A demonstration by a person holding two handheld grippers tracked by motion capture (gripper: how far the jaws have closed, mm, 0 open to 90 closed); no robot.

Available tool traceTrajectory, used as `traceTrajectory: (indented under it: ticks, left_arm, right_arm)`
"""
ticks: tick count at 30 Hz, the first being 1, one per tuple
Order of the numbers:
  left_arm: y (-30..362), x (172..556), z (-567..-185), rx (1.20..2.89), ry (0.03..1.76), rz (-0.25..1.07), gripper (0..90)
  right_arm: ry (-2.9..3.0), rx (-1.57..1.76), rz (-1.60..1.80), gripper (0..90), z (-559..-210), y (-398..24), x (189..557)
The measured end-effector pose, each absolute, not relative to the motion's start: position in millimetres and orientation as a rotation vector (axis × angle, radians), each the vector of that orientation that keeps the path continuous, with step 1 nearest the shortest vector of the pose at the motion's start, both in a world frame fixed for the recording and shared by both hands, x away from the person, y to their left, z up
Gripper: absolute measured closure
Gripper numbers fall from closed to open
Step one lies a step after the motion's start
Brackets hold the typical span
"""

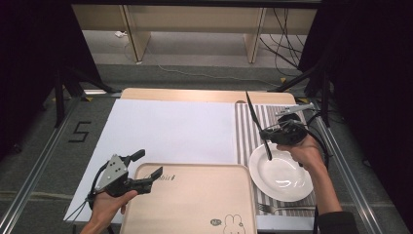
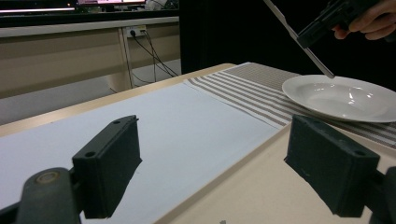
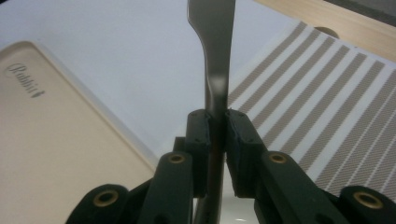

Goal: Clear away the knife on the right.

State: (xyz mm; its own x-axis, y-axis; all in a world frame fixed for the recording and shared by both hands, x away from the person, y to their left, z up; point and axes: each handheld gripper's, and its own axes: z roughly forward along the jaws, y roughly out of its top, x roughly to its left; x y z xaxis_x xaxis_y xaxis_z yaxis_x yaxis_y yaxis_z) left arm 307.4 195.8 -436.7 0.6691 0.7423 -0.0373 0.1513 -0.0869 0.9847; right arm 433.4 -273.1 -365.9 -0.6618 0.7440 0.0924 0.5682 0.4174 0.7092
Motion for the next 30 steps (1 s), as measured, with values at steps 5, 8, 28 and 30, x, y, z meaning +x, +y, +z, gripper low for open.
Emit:
traceTrajectory:
  ticks: [5, 8, 28, 30]
  left_arm:
    - [196, 306, -436, 1.623, 0.751, 0.583, 16.8]
    - [196, 307, -436, 1.623, 0.751, 0.586, 16.8]
    - [197, 307, -435, 1.615, 0.759, 0.596, 16.8]
    - [197, 307, -436, 1.616, 0.760, 0.596, 16.8]
  right_arm:
    - [2.443, 1.180, 1.121, 80.7, -364, -267, 419]
    - [2.451, 1.179, 1.117, 80.7, -363, -262, 410]
    - [2.550, 1.094, 1.110, 80.7, -373, -225, 336]
    - [2.590, 1.104, 1.094, 80.6, -377, -221, 330]
